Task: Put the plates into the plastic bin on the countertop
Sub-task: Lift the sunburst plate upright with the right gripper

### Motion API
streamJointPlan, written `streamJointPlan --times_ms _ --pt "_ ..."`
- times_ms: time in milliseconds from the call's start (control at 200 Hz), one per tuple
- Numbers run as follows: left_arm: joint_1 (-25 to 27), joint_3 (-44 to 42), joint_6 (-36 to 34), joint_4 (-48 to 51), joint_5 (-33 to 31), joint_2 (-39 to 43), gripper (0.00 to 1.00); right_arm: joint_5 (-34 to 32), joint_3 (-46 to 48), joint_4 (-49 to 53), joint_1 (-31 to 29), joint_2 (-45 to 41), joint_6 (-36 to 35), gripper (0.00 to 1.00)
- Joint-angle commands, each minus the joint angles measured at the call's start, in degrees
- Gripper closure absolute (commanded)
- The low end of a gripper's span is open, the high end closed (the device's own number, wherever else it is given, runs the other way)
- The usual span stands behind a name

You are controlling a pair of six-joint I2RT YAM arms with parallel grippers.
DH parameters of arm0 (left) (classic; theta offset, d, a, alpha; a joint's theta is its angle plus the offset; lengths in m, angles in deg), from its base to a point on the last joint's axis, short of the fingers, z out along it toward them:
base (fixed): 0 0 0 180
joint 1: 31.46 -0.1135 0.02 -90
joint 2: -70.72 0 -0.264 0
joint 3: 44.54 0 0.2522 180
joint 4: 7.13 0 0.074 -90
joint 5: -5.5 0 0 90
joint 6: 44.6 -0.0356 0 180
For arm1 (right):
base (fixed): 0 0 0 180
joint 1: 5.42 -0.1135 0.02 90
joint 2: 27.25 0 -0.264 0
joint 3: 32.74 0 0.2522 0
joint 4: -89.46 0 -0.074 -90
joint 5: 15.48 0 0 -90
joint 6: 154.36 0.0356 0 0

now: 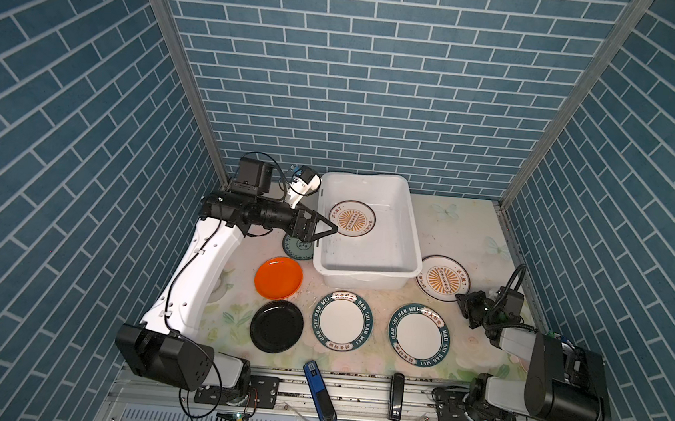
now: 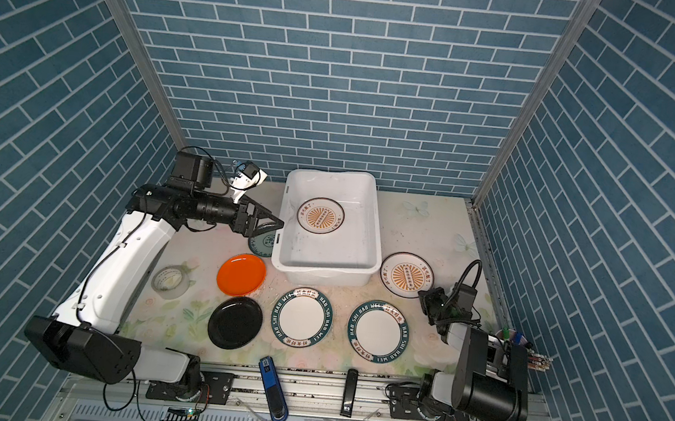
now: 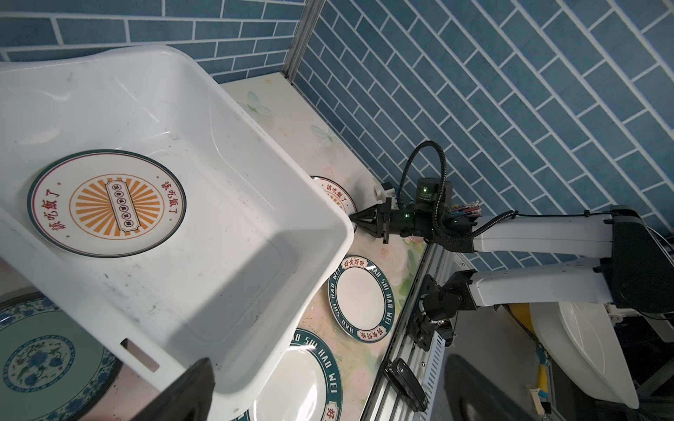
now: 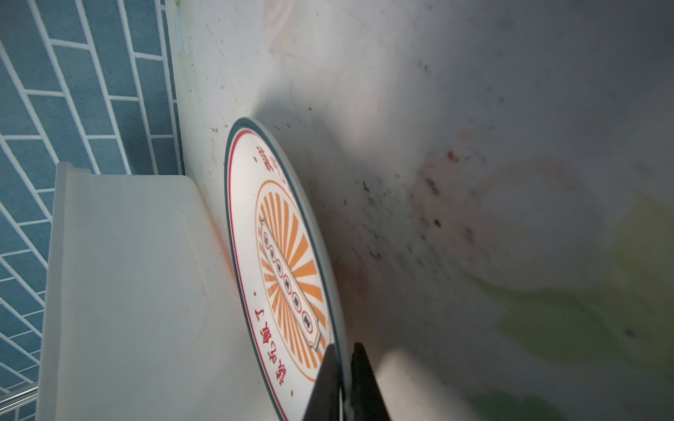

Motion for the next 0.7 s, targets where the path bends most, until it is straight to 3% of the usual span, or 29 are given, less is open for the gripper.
streamJointPlan --times_ms 0,395,695 --pt "0.3 0.7 0.0 -0.5 1.1 1.2 0.0 -1.9 -1.4 7.1 0.2 -1.8 0.8 0.96" --pt "0.4 1.0 0.1 -0.4 1.1 1.4 0.0 -2.6 -7.7 16.6 0.3 -8.2 -1.3 1.0" --pt "0.3 0.3 -0.9 0.2 -0.1 2.0 0.0 -8.6 -15.3 31.8 0.3 -15.2 -9.2 1.0"
